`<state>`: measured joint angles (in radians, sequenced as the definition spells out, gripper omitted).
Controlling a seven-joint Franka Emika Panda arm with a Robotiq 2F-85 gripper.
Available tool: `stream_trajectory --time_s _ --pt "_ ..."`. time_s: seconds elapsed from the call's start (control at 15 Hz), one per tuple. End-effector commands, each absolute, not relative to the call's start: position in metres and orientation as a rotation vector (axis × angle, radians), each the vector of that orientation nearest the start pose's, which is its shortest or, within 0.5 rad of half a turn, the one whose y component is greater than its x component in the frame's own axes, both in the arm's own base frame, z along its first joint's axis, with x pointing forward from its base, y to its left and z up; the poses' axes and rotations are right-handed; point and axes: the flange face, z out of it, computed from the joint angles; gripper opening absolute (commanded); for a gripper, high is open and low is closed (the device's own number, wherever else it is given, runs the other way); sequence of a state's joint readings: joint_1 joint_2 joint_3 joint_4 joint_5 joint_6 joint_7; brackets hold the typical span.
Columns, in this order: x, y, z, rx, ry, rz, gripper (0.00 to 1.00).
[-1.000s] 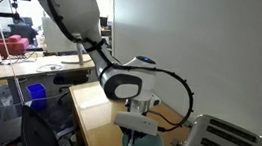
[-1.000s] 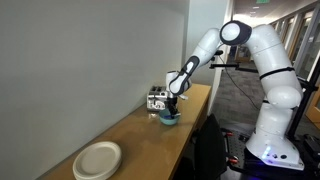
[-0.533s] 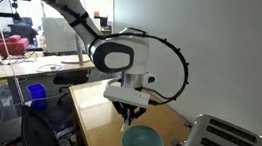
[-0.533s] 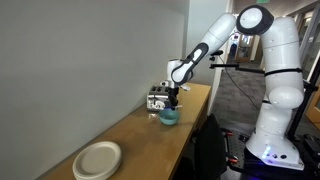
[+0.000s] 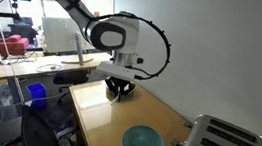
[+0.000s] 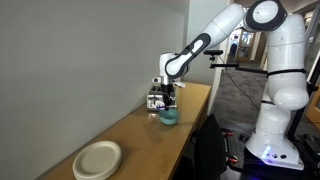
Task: Remove the marker from the bowl and put it on the table
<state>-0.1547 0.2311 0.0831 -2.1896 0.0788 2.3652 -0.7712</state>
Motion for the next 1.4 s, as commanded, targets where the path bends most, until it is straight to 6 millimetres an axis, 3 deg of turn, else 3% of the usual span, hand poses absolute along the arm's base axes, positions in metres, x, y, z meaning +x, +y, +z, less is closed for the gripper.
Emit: stream_trajectory --time_s 0.0,0.6,0.93,1.0,1.13,1.33 --pt "0.557 -0.011 0.254 -2.855 -0.893 0.052 0.04" --pt "0.575 -0.005 0.147 -2.920 -1.046 -0.103 0.04" --pt "0.577 0.000 0.128 -2.958 -1.041 -0.079 0.04" --pt "0.576 0.002 0.129 -2.956 -1.033 -0.065 0.40" --pt "0.575 0.005 0.135 -2.941 -1.017 -0.051 0.47" --pt "0.570 0.007 0.153 -2.936 -0.970 -0.021 0.69"
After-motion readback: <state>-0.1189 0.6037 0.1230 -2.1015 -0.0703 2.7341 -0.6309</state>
